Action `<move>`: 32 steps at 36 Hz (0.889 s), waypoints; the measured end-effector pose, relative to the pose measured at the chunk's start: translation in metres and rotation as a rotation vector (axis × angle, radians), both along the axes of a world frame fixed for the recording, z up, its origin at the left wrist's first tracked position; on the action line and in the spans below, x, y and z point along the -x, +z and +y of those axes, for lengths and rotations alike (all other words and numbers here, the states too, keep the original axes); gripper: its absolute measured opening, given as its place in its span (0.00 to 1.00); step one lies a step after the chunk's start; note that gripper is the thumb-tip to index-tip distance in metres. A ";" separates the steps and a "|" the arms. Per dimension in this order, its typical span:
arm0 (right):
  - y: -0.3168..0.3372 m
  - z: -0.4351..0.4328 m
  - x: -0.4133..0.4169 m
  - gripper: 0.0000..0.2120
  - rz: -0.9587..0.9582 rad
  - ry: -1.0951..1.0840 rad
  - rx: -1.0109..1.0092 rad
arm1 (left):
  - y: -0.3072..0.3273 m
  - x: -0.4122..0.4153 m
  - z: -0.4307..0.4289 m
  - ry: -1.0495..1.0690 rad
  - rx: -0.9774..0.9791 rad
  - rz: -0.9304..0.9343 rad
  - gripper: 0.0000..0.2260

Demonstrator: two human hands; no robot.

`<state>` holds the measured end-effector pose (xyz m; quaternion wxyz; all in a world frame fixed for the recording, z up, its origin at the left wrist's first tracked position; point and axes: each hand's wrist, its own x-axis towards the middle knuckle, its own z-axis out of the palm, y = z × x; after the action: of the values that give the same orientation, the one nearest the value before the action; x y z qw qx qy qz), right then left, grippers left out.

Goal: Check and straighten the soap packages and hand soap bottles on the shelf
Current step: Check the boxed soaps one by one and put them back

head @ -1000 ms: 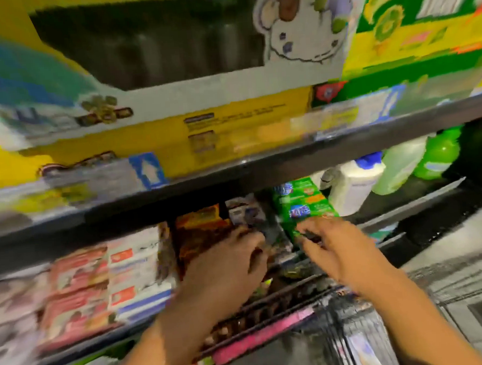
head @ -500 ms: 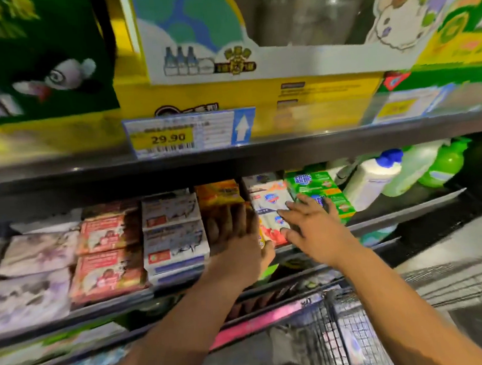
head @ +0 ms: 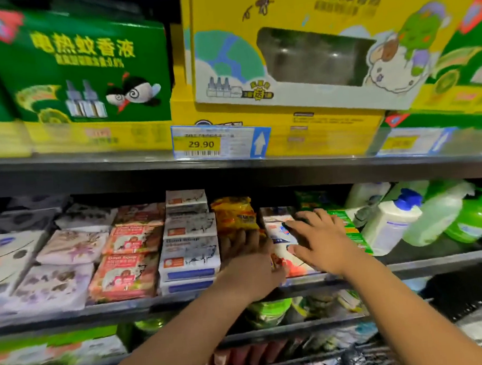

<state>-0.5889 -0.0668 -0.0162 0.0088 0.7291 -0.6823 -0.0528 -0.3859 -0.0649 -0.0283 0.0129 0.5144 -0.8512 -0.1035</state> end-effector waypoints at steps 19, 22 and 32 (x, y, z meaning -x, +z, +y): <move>0.023 -0.079 0.003 0.49 -0.029 -0.014 -0.225 | -0.019 0.004 -0.014 -0.045 0.138 0.021 0.29; 0.020 -0.086 0.002 0.52 -0.041 -0.004 -0.200 | -0.021 0.003 -0.015 -0.043 0.132 0.028 0.28; 0.020 -0.096 0.012 0.41 -0.126 0.019 -0.133 | -0.020 0.004 -0.015 -0.032 0.090 0.010 0.27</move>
<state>-0.6004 -0.1629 0.0037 -0.0819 0.7363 -0.6696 -0.0518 -0.3903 -0.0797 -0.0483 0.0386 0.4989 -0.8631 -0.0677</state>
